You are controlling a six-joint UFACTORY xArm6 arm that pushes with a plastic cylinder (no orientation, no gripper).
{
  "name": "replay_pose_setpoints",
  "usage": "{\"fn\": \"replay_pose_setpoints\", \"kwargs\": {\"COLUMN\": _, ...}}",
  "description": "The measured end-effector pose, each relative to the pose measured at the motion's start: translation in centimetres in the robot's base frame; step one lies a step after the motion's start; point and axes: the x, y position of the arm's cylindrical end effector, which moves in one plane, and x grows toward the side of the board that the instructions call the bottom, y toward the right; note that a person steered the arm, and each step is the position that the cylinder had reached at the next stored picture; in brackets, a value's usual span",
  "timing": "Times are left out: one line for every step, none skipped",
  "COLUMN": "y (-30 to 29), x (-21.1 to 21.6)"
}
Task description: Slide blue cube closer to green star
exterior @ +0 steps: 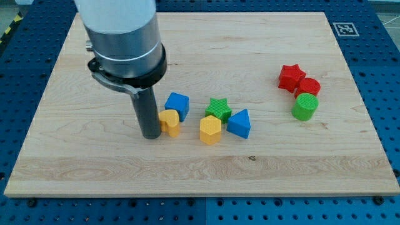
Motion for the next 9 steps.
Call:
{"fn": "replay_pose_setpoints", "kwargs": {"y": 1.5, "x": -0.2}}
{"fn": "replay_pose_setpoints", "kwargs": {"y": 3.0, "x": -0.7}}
{"fn": "replay_pose_setpoints", "kwargs": {"y": 3.7, "x": -0.7}}
{"fn": "replay_pose_setpoints", "kwargs": {"y": 4.0, "x": -0.7}}
{"fn": "replay_pose_setpoints", "kwargs": {"y": 1.8, "x": -0.6}}
{"fn": "replay_pose_setpoints", "kwargs": {"y": -0.8, "x": -0.4}}
{"fn": "replay_pose_setpoints", "kwargs": {"y": -2.0, "x": -2.1}}
{"fn": "replay_pose_setpoints", "kwargs": {"y": -1.6, "x": -5.7}}
{"fn": "replay_pose_setpoints", "kwargs": {"y": -1.6, "x": -5.4}}
